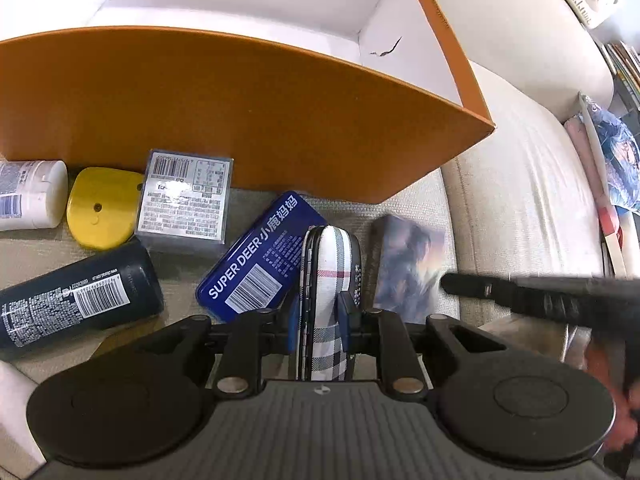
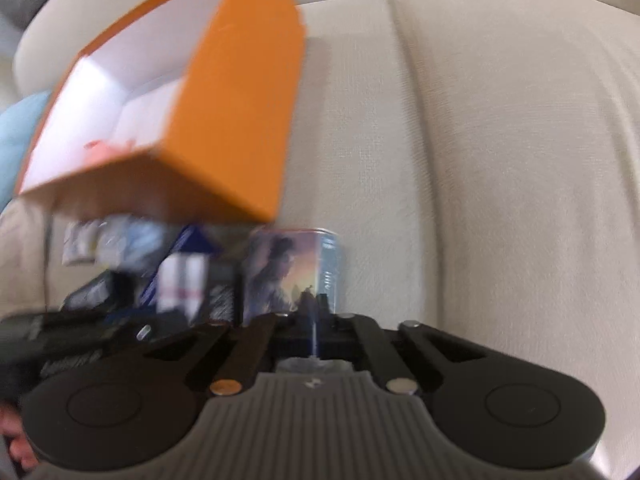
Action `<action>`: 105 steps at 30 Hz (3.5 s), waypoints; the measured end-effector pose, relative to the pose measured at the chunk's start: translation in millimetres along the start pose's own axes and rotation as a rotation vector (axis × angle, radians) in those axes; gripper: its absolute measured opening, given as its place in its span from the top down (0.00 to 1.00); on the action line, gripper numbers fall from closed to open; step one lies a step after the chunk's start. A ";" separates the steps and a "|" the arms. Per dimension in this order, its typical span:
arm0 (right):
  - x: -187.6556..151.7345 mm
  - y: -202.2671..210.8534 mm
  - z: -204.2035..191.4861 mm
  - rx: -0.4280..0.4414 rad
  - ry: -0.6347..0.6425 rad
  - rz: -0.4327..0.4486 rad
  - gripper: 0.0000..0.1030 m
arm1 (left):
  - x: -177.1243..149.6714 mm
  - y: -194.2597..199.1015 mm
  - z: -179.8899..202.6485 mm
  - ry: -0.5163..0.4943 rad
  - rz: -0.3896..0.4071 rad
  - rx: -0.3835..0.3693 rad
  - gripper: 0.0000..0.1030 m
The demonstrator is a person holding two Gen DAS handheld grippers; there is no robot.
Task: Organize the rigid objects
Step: 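Grasp the plaid case with the left gripper while the right grasps the photo card box, then lift the plaid case and photo card box and carry them over the box, then lower the plaid case with the left gripper while the right lowers the photo card box, release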
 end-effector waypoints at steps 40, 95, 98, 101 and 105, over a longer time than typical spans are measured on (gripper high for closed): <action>-30.5 -2.4 -35.6 0.013 -0.016 0.099 0.77 | 6.7 3.3 39.7 -0.145 0.045 0.021 0.80; 109.1 -26.0 -112.1 0.091 -0.090 0.180 0.77 | 176.7 13.6 -72.8 -0.011 0.061 -0.120 0.83; 106.3 -41.0 -109.1 0.087 -0.099 0.143 0.77 | 174.4 1.2 -80.5 0.037 0.027 -0.137 0.84; 103.6 -47.1 -112.9 0.091 -0.096 0.128 0.77 | 172.6 -7.6 -81.8 0.050 0.001 -0.149 0.84; 104.8 -54.8 -112.9 0.078 -0.103 0.103 0.77 | 170.4 -19.9 -81.8 0.045 -0.034 -0.124 0.83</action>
Point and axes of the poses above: each gripper's, at about its wrist camera, not at the fingertips, and y roughly against the way its jaws point, z to its right, x to its top, the point moved 7 cm from there along -y, roughly the way its jaws point, and after that the axes turned 6 degrees about z, right-handed, at the moved point
